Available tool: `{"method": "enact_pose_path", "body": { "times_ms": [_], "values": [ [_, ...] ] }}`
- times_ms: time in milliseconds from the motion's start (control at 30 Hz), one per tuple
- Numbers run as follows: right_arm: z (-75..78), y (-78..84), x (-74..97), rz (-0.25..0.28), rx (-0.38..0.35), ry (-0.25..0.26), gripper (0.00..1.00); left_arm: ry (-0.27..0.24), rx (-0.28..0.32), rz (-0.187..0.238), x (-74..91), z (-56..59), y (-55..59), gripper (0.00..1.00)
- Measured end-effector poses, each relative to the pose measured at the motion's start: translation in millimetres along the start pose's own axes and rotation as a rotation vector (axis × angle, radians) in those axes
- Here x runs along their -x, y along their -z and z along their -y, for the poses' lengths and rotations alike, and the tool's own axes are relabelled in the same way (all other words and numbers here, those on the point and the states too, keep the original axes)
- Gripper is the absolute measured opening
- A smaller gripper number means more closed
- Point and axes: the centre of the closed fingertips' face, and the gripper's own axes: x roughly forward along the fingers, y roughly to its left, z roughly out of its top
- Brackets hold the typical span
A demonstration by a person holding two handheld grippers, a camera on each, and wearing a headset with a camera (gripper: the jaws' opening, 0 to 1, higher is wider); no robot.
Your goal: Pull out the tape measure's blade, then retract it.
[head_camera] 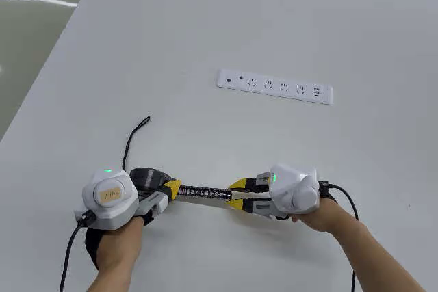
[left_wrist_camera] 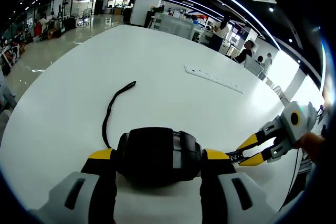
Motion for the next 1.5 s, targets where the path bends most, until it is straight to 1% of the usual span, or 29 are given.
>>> {"method": "enact_pose_path", "body": {
  "times_ms": [467,1133,1500],
  "values": [
    [0.0,-4.0,-7.9,0.001,0.002,-0.008,0.14,0.006,0.008,0.001,0.4,-0.1,-0.2,0.61],
    [-0.4,-8.1,-15.0,0.005,0.005,-0.019,0.14,0.014,0.011,-0.003,0.7,0.6,0.5,0.61],
    [-0.8,-13.5,-19.8,0.008,0.011,-0.024,0.14,0.018,0.018,-0.002,1.0,0.7,-0.1,0.61]
  ]
}}
